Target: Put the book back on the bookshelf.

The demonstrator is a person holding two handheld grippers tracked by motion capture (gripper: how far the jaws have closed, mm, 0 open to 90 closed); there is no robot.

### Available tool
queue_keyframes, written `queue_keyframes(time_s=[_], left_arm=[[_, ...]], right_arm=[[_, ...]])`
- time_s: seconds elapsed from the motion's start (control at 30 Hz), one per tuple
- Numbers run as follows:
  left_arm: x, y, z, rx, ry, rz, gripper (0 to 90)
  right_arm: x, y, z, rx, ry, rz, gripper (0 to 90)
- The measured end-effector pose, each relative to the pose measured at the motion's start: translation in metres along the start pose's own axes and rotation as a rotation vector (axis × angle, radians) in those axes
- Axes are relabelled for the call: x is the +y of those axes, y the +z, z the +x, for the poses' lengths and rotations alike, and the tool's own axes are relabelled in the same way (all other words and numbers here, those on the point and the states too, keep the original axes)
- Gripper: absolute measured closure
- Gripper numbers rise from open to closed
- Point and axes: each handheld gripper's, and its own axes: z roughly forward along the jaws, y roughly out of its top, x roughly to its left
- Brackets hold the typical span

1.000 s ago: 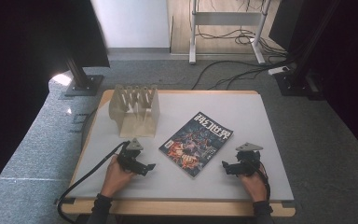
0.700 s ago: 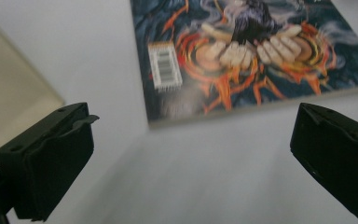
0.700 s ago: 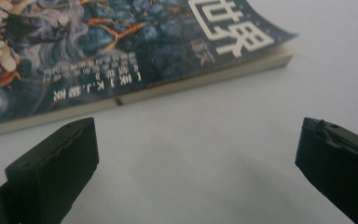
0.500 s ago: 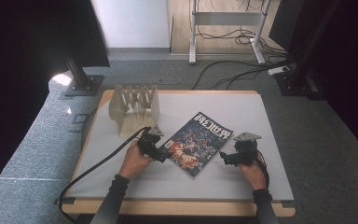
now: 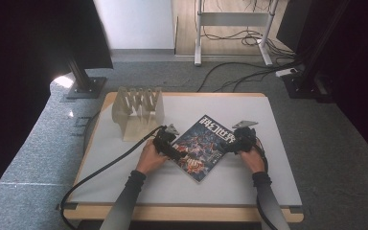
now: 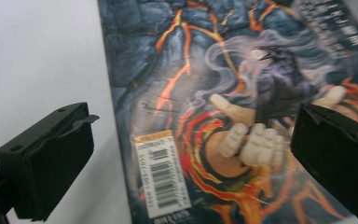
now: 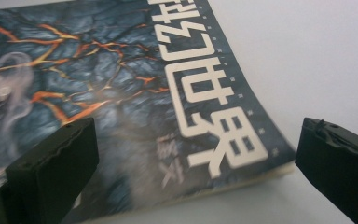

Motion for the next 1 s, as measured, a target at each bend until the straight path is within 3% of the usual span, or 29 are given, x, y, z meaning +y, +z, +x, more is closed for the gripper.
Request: queue_keyframes(time_s=[0.3, 0.4, 0.6, 0.77, 1.0], left_arm=[[-0.005, 0.013, 0.006, -0.042, -0.022, 0.002, 0.0], [-0.006, 0.014, 0.003, -0.056, -0.008, -0.006, 0.0], [-0.007, 0.014, -0.003, -0.052, -0.004, -0.014, 0.0], [-0.014, 0.012, -0.007, -0.053, -0.012, -0.05, 0.0], [-0.02, 0.005, -0.017, -0.05, -0.004, -0.02, 0.0]], right_arm=[[0.001, 0.021, -0.015, 0.029, 0.027, 0.027, 0.0], [-0.001, 0.026, -0.019, 0.082, 0.068, 0.008, 0.0], [-0.003, 0.024, -0.015, 0.099, 0.054, 0.0, 0.1], [-0.006, 0.021, -0.009, 0.106, 0.045, -0.003, 0.6], [-0.011, 0.015, 0.001, 0.108, 0.042, 0.0, 0.5]])
